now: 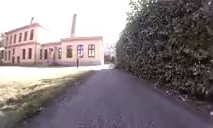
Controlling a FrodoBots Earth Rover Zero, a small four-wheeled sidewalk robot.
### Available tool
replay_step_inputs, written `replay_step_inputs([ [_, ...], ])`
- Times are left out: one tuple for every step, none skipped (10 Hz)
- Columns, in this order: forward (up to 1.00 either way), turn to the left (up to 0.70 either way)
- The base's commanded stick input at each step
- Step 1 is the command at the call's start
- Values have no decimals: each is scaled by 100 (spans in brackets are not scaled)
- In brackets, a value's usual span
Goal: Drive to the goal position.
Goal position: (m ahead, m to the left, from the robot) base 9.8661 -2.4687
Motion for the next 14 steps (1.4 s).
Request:
replay_step_inputs([
  [70, 0],
  [70, 0],
  [70, 0],
  [70, 0],
  [70, 0],
  [70, 0],
  [70, 0],
  [70, 0],
  [70, 0],
  [70, 0],
  [70, 0],
  [70, 0],
  [70, 0],
  [70, 0],
])
